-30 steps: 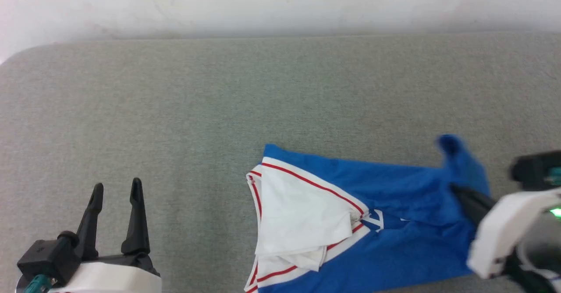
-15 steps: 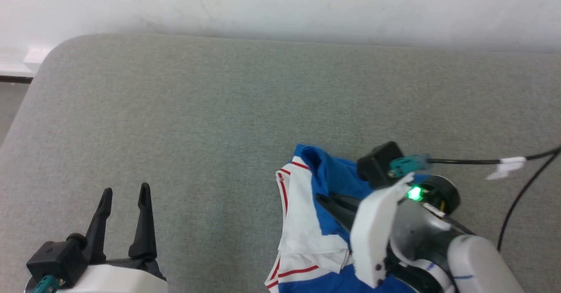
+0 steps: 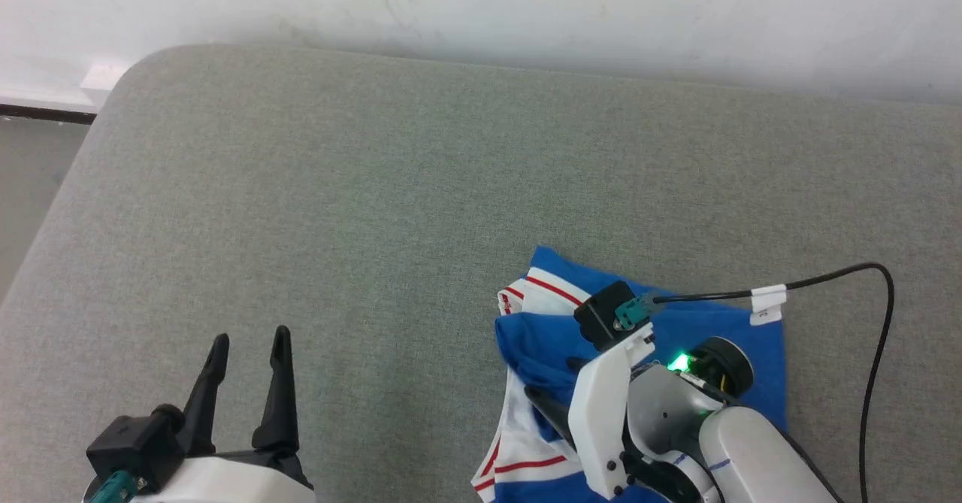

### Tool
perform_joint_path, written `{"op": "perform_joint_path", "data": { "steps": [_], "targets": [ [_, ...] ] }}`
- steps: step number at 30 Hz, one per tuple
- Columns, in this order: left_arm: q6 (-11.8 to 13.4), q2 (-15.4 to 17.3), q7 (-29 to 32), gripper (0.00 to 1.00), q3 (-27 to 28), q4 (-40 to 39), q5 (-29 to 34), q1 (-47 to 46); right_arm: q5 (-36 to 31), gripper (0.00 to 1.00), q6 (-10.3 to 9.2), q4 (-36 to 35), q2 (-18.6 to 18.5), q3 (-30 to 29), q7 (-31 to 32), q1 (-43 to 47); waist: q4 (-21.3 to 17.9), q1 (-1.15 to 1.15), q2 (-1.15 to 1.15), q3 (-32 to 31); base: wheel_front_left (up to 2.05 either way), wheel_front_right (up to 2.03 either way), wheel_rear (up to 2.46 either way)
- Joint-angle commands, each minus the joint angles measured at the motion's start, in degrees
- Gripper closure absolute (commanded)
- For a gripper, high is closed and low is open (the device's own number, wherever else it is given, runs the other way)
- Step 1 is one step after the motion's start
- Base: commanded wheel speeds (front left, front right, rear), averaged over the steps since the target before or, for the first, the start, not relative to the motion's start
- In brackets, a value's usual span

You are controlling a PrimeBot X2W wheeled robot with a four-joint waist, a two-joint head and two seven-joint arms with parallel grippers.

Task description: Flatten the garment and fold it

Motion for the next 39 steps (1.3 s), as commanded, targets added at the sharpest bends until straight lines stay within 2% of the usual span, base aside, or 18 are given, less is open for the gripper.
{"op": "perform_joint_path", "data": {
  "steps": [1, 6, 11, 17, 21, 25, 30, 39],
  "targets": [
    [-0.28, -0.2, -0.19, 0.0, -0.04, 0.32, -0.43, -1.17, 0.84, 0.0, -0.04, 0.02, 0.2, -0.03, -1.32, -0.56, 0.04, 0.0, 0.0, -0.2, 0.0, 0.0, 0.0],
    [0.06, 0.02, -0.02, 0.0, 0.03, 0.41, -0.43, -0.83, 3.95, 0.0, -0.04, -3.1, 0.22, -2.61, -3.17, -0.62, -1.39, 0.0, 0.0, -0.65, 0.0, 0.0, 0.0],
    [0.73, 0.59, 0.08, 0.0, 0.31, -0.78, 0.0, -0.33, 1.7, 0.0, -0.04, -11.66, 0.23, -11.01, -2.94, 2.77, -3.62, 0.0, 0.0, 0.19, 0.0, 0.0, 0.0],
    [1.54, 1.49, -0.02, 0.0, 1.24, -2.85, 0.51, -0.02, -1.08, 0.0, -0.04, -22.78, 0.03, -22.19, -0.55, 11.82, -6.45, 0.0, 0.0, 2.5, 0.0, 0.0, 0.0],
    [1.64, 1.93, 0.16, 0.0, 1.46, -3.91, 0.69, -0.42, -0.44, 0.0, -0.04, -26.63, 0.16, -26.7, -0.09, 17.12, -7.59, 0.0, 0.0, 4.59, 0.0, 0.0, 0.0],
    [1.24, 2.19, 0.51, 0.0, 1.15, -4.46, 0.93, -1.79, 0.8, 0.0, -0.04, -26.44, 0.21, -28.03, -1.2, 18.94, -7.52, 0.0, 0.0, 6.35, 0.0, 0.0, 0.0],
    [1.04, 3.17, 1.38, 0.0, 0.98, -5.38, 1.81, -3.84, 2.45, 0.0, -0.04, -22.18, 0.22, -29.27, -2.92, 18.32, -6.01, 0.0, 0.0, 8.27, 0.0, 0.0, 0.0],
    [1.15, 3.57, 2.87, 0.0, 0.12, -6.12, 2.78, -6.69, 3.12, 0.0, -0.04, -15.98, 0.23, -26.38, -2.12, 15.61, -3.8, 0.0, 0.0, 10.87, 0.0, 0.0, 0.0]
  ]
}}
